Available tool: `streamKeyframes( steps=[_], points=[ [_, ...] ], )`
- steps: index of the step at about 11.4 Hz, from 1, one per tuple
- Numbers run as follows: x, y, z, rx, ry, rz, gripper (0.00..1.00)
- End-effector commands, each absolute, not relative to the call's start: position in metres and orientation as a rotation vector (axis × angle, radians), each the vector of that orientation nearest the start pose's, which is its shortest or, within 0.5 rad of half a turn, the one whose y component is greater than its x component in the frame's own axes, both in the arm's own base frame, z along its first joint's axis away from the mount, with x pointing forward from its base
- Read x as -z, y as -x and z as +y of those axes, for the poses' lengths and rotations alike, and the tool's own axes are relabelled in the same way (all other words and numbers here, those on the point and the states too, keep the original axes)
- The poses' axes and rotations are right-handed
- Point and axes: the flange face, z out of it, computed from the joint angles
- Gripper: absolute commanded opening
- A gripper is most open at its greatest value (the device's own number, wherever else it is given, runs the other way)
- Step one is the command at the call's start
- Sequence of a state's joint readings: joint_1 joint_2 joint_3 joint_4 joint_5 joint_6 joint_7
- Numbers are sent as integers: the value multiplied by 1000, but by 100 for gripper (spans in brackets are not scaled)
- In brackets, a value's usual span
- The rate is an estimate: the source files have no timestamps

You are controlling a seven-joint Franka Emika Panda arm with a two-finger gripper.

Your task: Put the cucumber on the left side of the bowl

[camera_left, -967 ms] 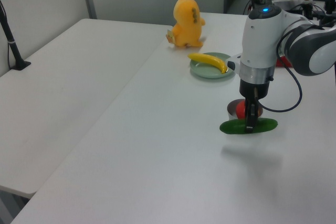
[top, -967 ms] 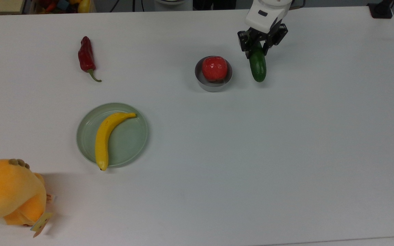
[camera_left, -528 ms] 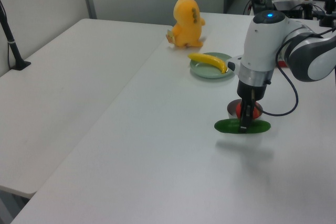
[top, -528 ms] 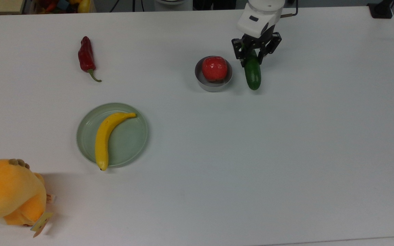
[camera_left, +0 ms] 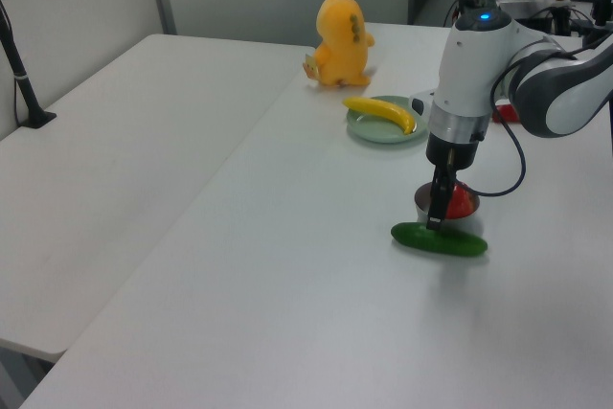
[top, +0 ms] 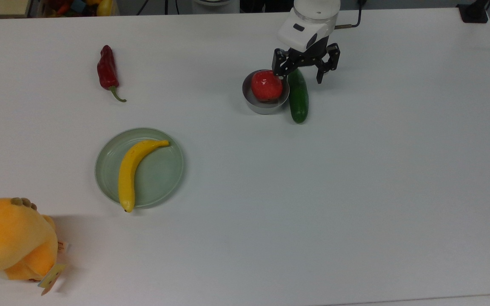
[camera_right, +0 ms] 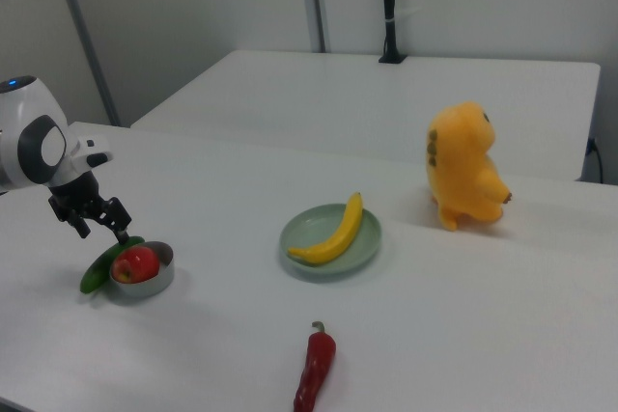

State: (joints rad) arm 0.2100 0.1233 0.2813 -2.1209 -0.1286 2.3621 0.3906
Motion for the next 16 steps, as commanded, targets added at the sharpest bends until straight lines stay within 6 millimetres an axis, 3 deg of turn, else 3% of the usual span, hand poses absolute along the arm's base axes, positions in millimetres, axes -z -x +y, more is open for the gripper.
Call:
streamKeyframes(
  steps=[1, 4, 8, 12, 14, 16],
  points=[
    [-387, -510, 268, 273, 3125, -250, 100],
    [-428, -520, 267, 225, 3156, -211, 100],
    [-506, -530, 249, 135, 3209, -116, 100],
    [-592, -533, 200, 115, 3157, 80, 100],
    [-631, -529, 152, 128, 3086, 224, 100],
    [-654, -521, 109, 126, 3031, 326, 100]
  ],
)
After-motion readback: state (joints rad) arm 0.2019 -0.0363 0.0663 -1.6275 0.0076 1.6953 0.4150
